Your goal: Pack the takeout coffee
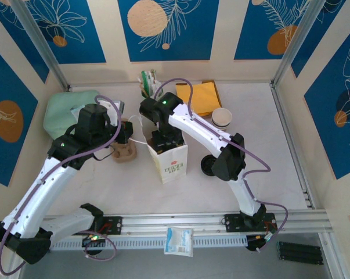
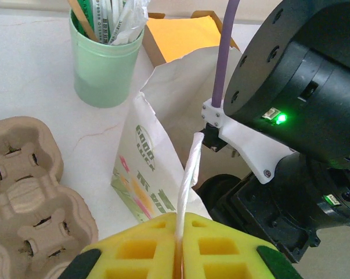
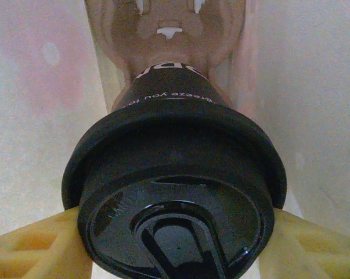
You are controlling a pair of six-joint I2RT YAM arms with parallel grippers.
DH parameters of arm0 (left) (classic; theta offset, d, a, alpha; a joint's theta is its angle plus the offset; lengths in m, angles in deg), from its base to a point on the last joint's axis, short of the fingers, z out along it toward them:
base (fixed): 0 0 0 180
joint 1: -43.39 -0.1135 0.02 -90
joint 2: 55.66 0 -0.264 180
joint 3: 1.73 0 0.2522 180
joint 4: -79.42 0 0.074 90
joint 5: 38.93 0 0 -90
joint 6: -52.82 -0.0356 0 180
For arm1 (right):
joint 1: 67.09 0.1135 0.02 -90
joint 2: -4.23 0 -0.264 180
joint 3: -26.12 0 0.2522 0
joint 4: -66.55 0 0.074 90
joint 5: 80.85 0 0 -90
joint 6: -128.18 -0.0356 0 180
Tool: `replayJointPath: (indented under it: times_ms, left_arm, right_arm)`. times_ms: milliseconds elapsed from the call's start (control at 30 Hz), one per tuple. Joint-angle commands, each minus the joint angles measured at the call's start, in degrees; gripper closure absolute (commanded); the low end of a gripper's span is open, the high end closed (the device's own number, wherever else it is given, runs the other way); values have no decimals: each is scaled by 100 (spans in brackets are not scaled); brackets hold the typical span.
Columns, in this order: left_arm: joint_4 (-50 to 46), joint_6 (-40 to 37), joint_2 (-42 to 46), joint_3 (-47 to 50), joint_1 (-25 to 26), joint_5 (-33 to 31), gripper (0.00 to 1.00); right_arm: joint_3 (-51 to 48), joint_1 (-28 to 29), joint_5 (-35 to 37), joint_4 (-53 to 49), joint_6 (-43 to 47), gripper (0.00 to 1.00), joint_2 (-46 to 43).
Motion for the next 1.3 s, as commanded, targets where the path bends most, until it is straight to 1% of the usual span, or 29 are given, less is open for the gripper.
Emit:
replayJointPath:
  times_ms: [0,233,700,833,967,1267]
  left_arm:
    - [-76,11,99,18,-52,-72,89]
    - [-88,19,106,43,-52,-72,89]
    - [-84,49,133,80,-52,-63,89]
    - [-104,63,172,106,-52,-90,90]
    - [-114,81,211,124,-52,-107,92]
    - [-113,107,220,150,-52,-112,92]
  right_arm:
    - [-103,58,-244,-708,11,40,74]
    - [-503,68,-286,-460,-80,39,69]
    - [-805,158,-42,-159,-567,40,-26]
    - [-1088,129,-114,65,-650,39,-186]
    - [-1297,102,-174,226,-700,40,-280]
    - [-1352,103,-203,335,-718,39,-271]
